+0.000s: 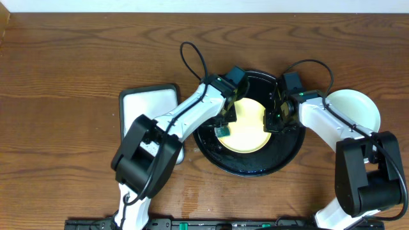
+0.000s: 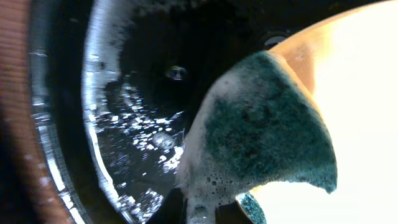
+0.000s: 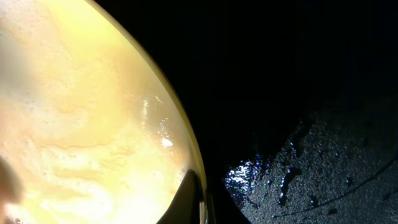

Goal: Clean dirty plates on tray and stack at the side
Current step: 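Scrub the yellow plate with the sponge in the left gripper, then return the sponge to the foam tray with the left gripper, then lift the yellow plate with the right gripper and tilt it over the foam tray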

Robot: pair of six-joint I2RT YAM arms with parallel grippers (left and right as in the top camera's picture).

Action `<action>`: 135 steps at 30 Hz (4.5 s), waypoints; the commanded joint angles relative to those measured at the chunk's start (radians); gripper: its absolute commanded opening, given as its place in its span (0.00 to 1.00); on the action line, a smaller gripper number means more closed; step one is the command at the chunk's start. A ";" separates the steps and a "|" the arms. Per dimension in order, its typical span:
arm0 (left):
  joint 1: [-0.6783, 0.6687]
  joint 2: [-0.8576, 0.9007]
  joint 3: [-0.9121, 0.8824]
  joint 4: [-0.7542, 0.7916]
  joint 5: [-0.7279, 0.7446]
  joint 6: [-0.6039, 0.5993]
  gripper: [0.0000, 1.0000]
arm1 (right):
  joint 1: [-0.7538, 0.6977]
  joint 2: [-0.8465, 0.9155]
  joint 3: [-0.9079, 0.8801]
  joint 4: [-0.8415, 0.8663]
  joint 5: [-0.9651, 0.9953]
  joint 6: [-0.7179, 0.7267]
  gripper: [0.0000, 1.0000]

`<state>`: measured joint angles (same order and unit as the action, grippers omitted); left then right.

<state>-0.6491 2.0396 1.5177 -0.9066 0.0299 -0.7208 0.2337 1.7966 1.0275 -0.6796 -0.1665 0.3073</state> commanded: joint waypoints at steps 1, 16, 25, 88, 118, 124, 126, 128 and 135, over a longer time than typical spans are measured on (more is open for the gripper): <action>0.038 -0.071 0.010 -0.037 -0.072 0.047 0.07 | 0.017 0.047 -0.030 -0.010 0.057 -0.001 0.01; 0.184 -0.398 -0.043 -0.362 -0.282 0.137 0.09 | 0.017 0.047 -0.030 -0.016 0.057 -0.009 0.01; 0.351 -0.400 -0.361 -0.127 -0.193 0.140 0.09 | 0.017 0.047 -0.030 -0.016 0.057 -0.010 0.01; 0.428 -1.105 -0.354 -0.192 -0.007 0.234 0.86 | 0.715 -0.139 -0.013 1.183 0.367 -0.656 0.01; 0.428 -1.105 -0.354 -0.192 -0.007 0.234 0.86 | 0.732 -0.159 -0.013 1.215 0.438 -0.713 0.01; 0.428 -1.105 -0.354 -0.192 -0.007 0.234 0.86 | 0.733 -0.161 -0.013 1.216 0.446 -0.716 0.01; 0.428 -1.105 -0.354 -0.192 -0.007 0.234 0.86 | 0.734 -0.161 -0.013 1.216 0.447 -0.716 0.01; 0.428 -1.105 -0.354 -0.192 -0.007 0.234 0.86 | 0.735 -0.161 -0.013 1.213 0.414 -0.715 0.01; 0.428 -1.105 -0.354 -0.192 -0.007 0.234 0.86 | 0.750 -0.162 -0.013 1.191 0.463 -0.882 0.01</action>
<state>-0.2249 0.9360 1.1446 -1.0962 0.0238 -0.4961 0.9600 1.6650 1.0061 0.5137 0.2966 -0.4763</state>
